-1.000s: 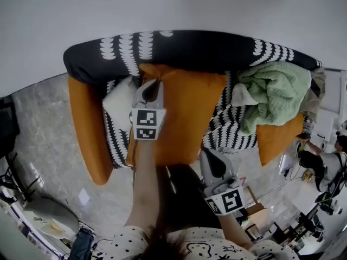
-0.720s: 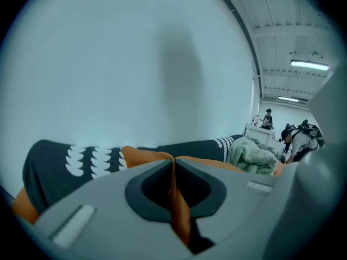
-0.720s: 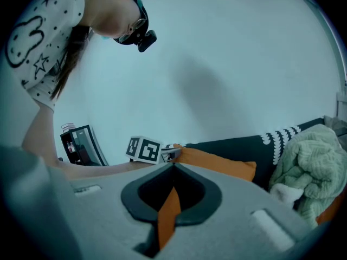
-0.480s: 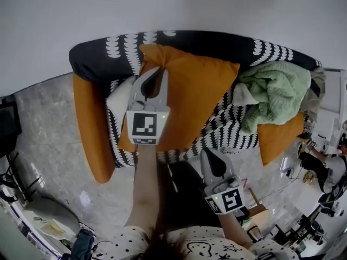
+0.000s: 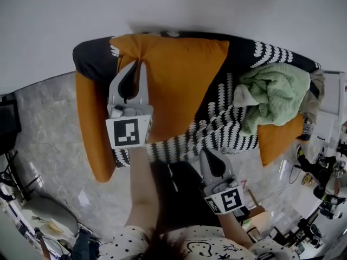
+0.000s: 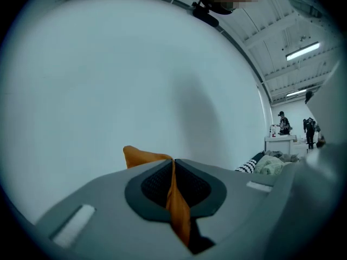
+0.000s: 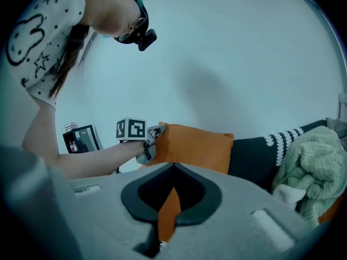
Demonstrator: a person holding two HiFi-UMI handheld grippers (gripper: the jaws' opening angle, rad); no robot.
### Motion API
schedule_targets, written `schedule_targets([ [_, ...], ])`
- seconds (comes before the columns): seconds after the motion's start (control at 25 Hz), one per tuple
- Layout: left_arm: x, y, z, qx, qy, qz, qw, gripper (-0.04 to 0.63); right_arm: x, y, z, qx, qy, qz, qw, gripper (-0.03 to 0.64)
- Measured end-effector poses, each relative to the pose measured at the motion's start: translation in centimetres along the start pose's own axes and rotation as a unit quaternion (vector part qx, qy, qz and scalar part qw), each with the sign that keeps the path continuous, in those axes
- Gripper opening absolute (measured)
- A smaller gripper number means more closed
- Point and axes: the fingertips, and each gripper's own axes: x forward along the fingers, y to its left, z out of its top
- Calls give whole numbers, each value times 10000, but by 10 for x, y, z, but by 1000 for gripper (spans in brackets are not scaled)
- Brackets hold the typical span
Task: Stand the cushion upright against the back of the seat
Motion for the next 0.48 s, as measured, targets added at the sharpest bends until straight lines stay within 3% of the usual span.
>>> schedule_targets([
  [0.2,-11,29,-10,-145,-151,419,9989,15,0,7,-1,-31,31,49,10000,-3],
  [0.48,-8,50,-35,-127,-94,435,9989,15,3,13,-6,-51,96,82,9999,-3],
])
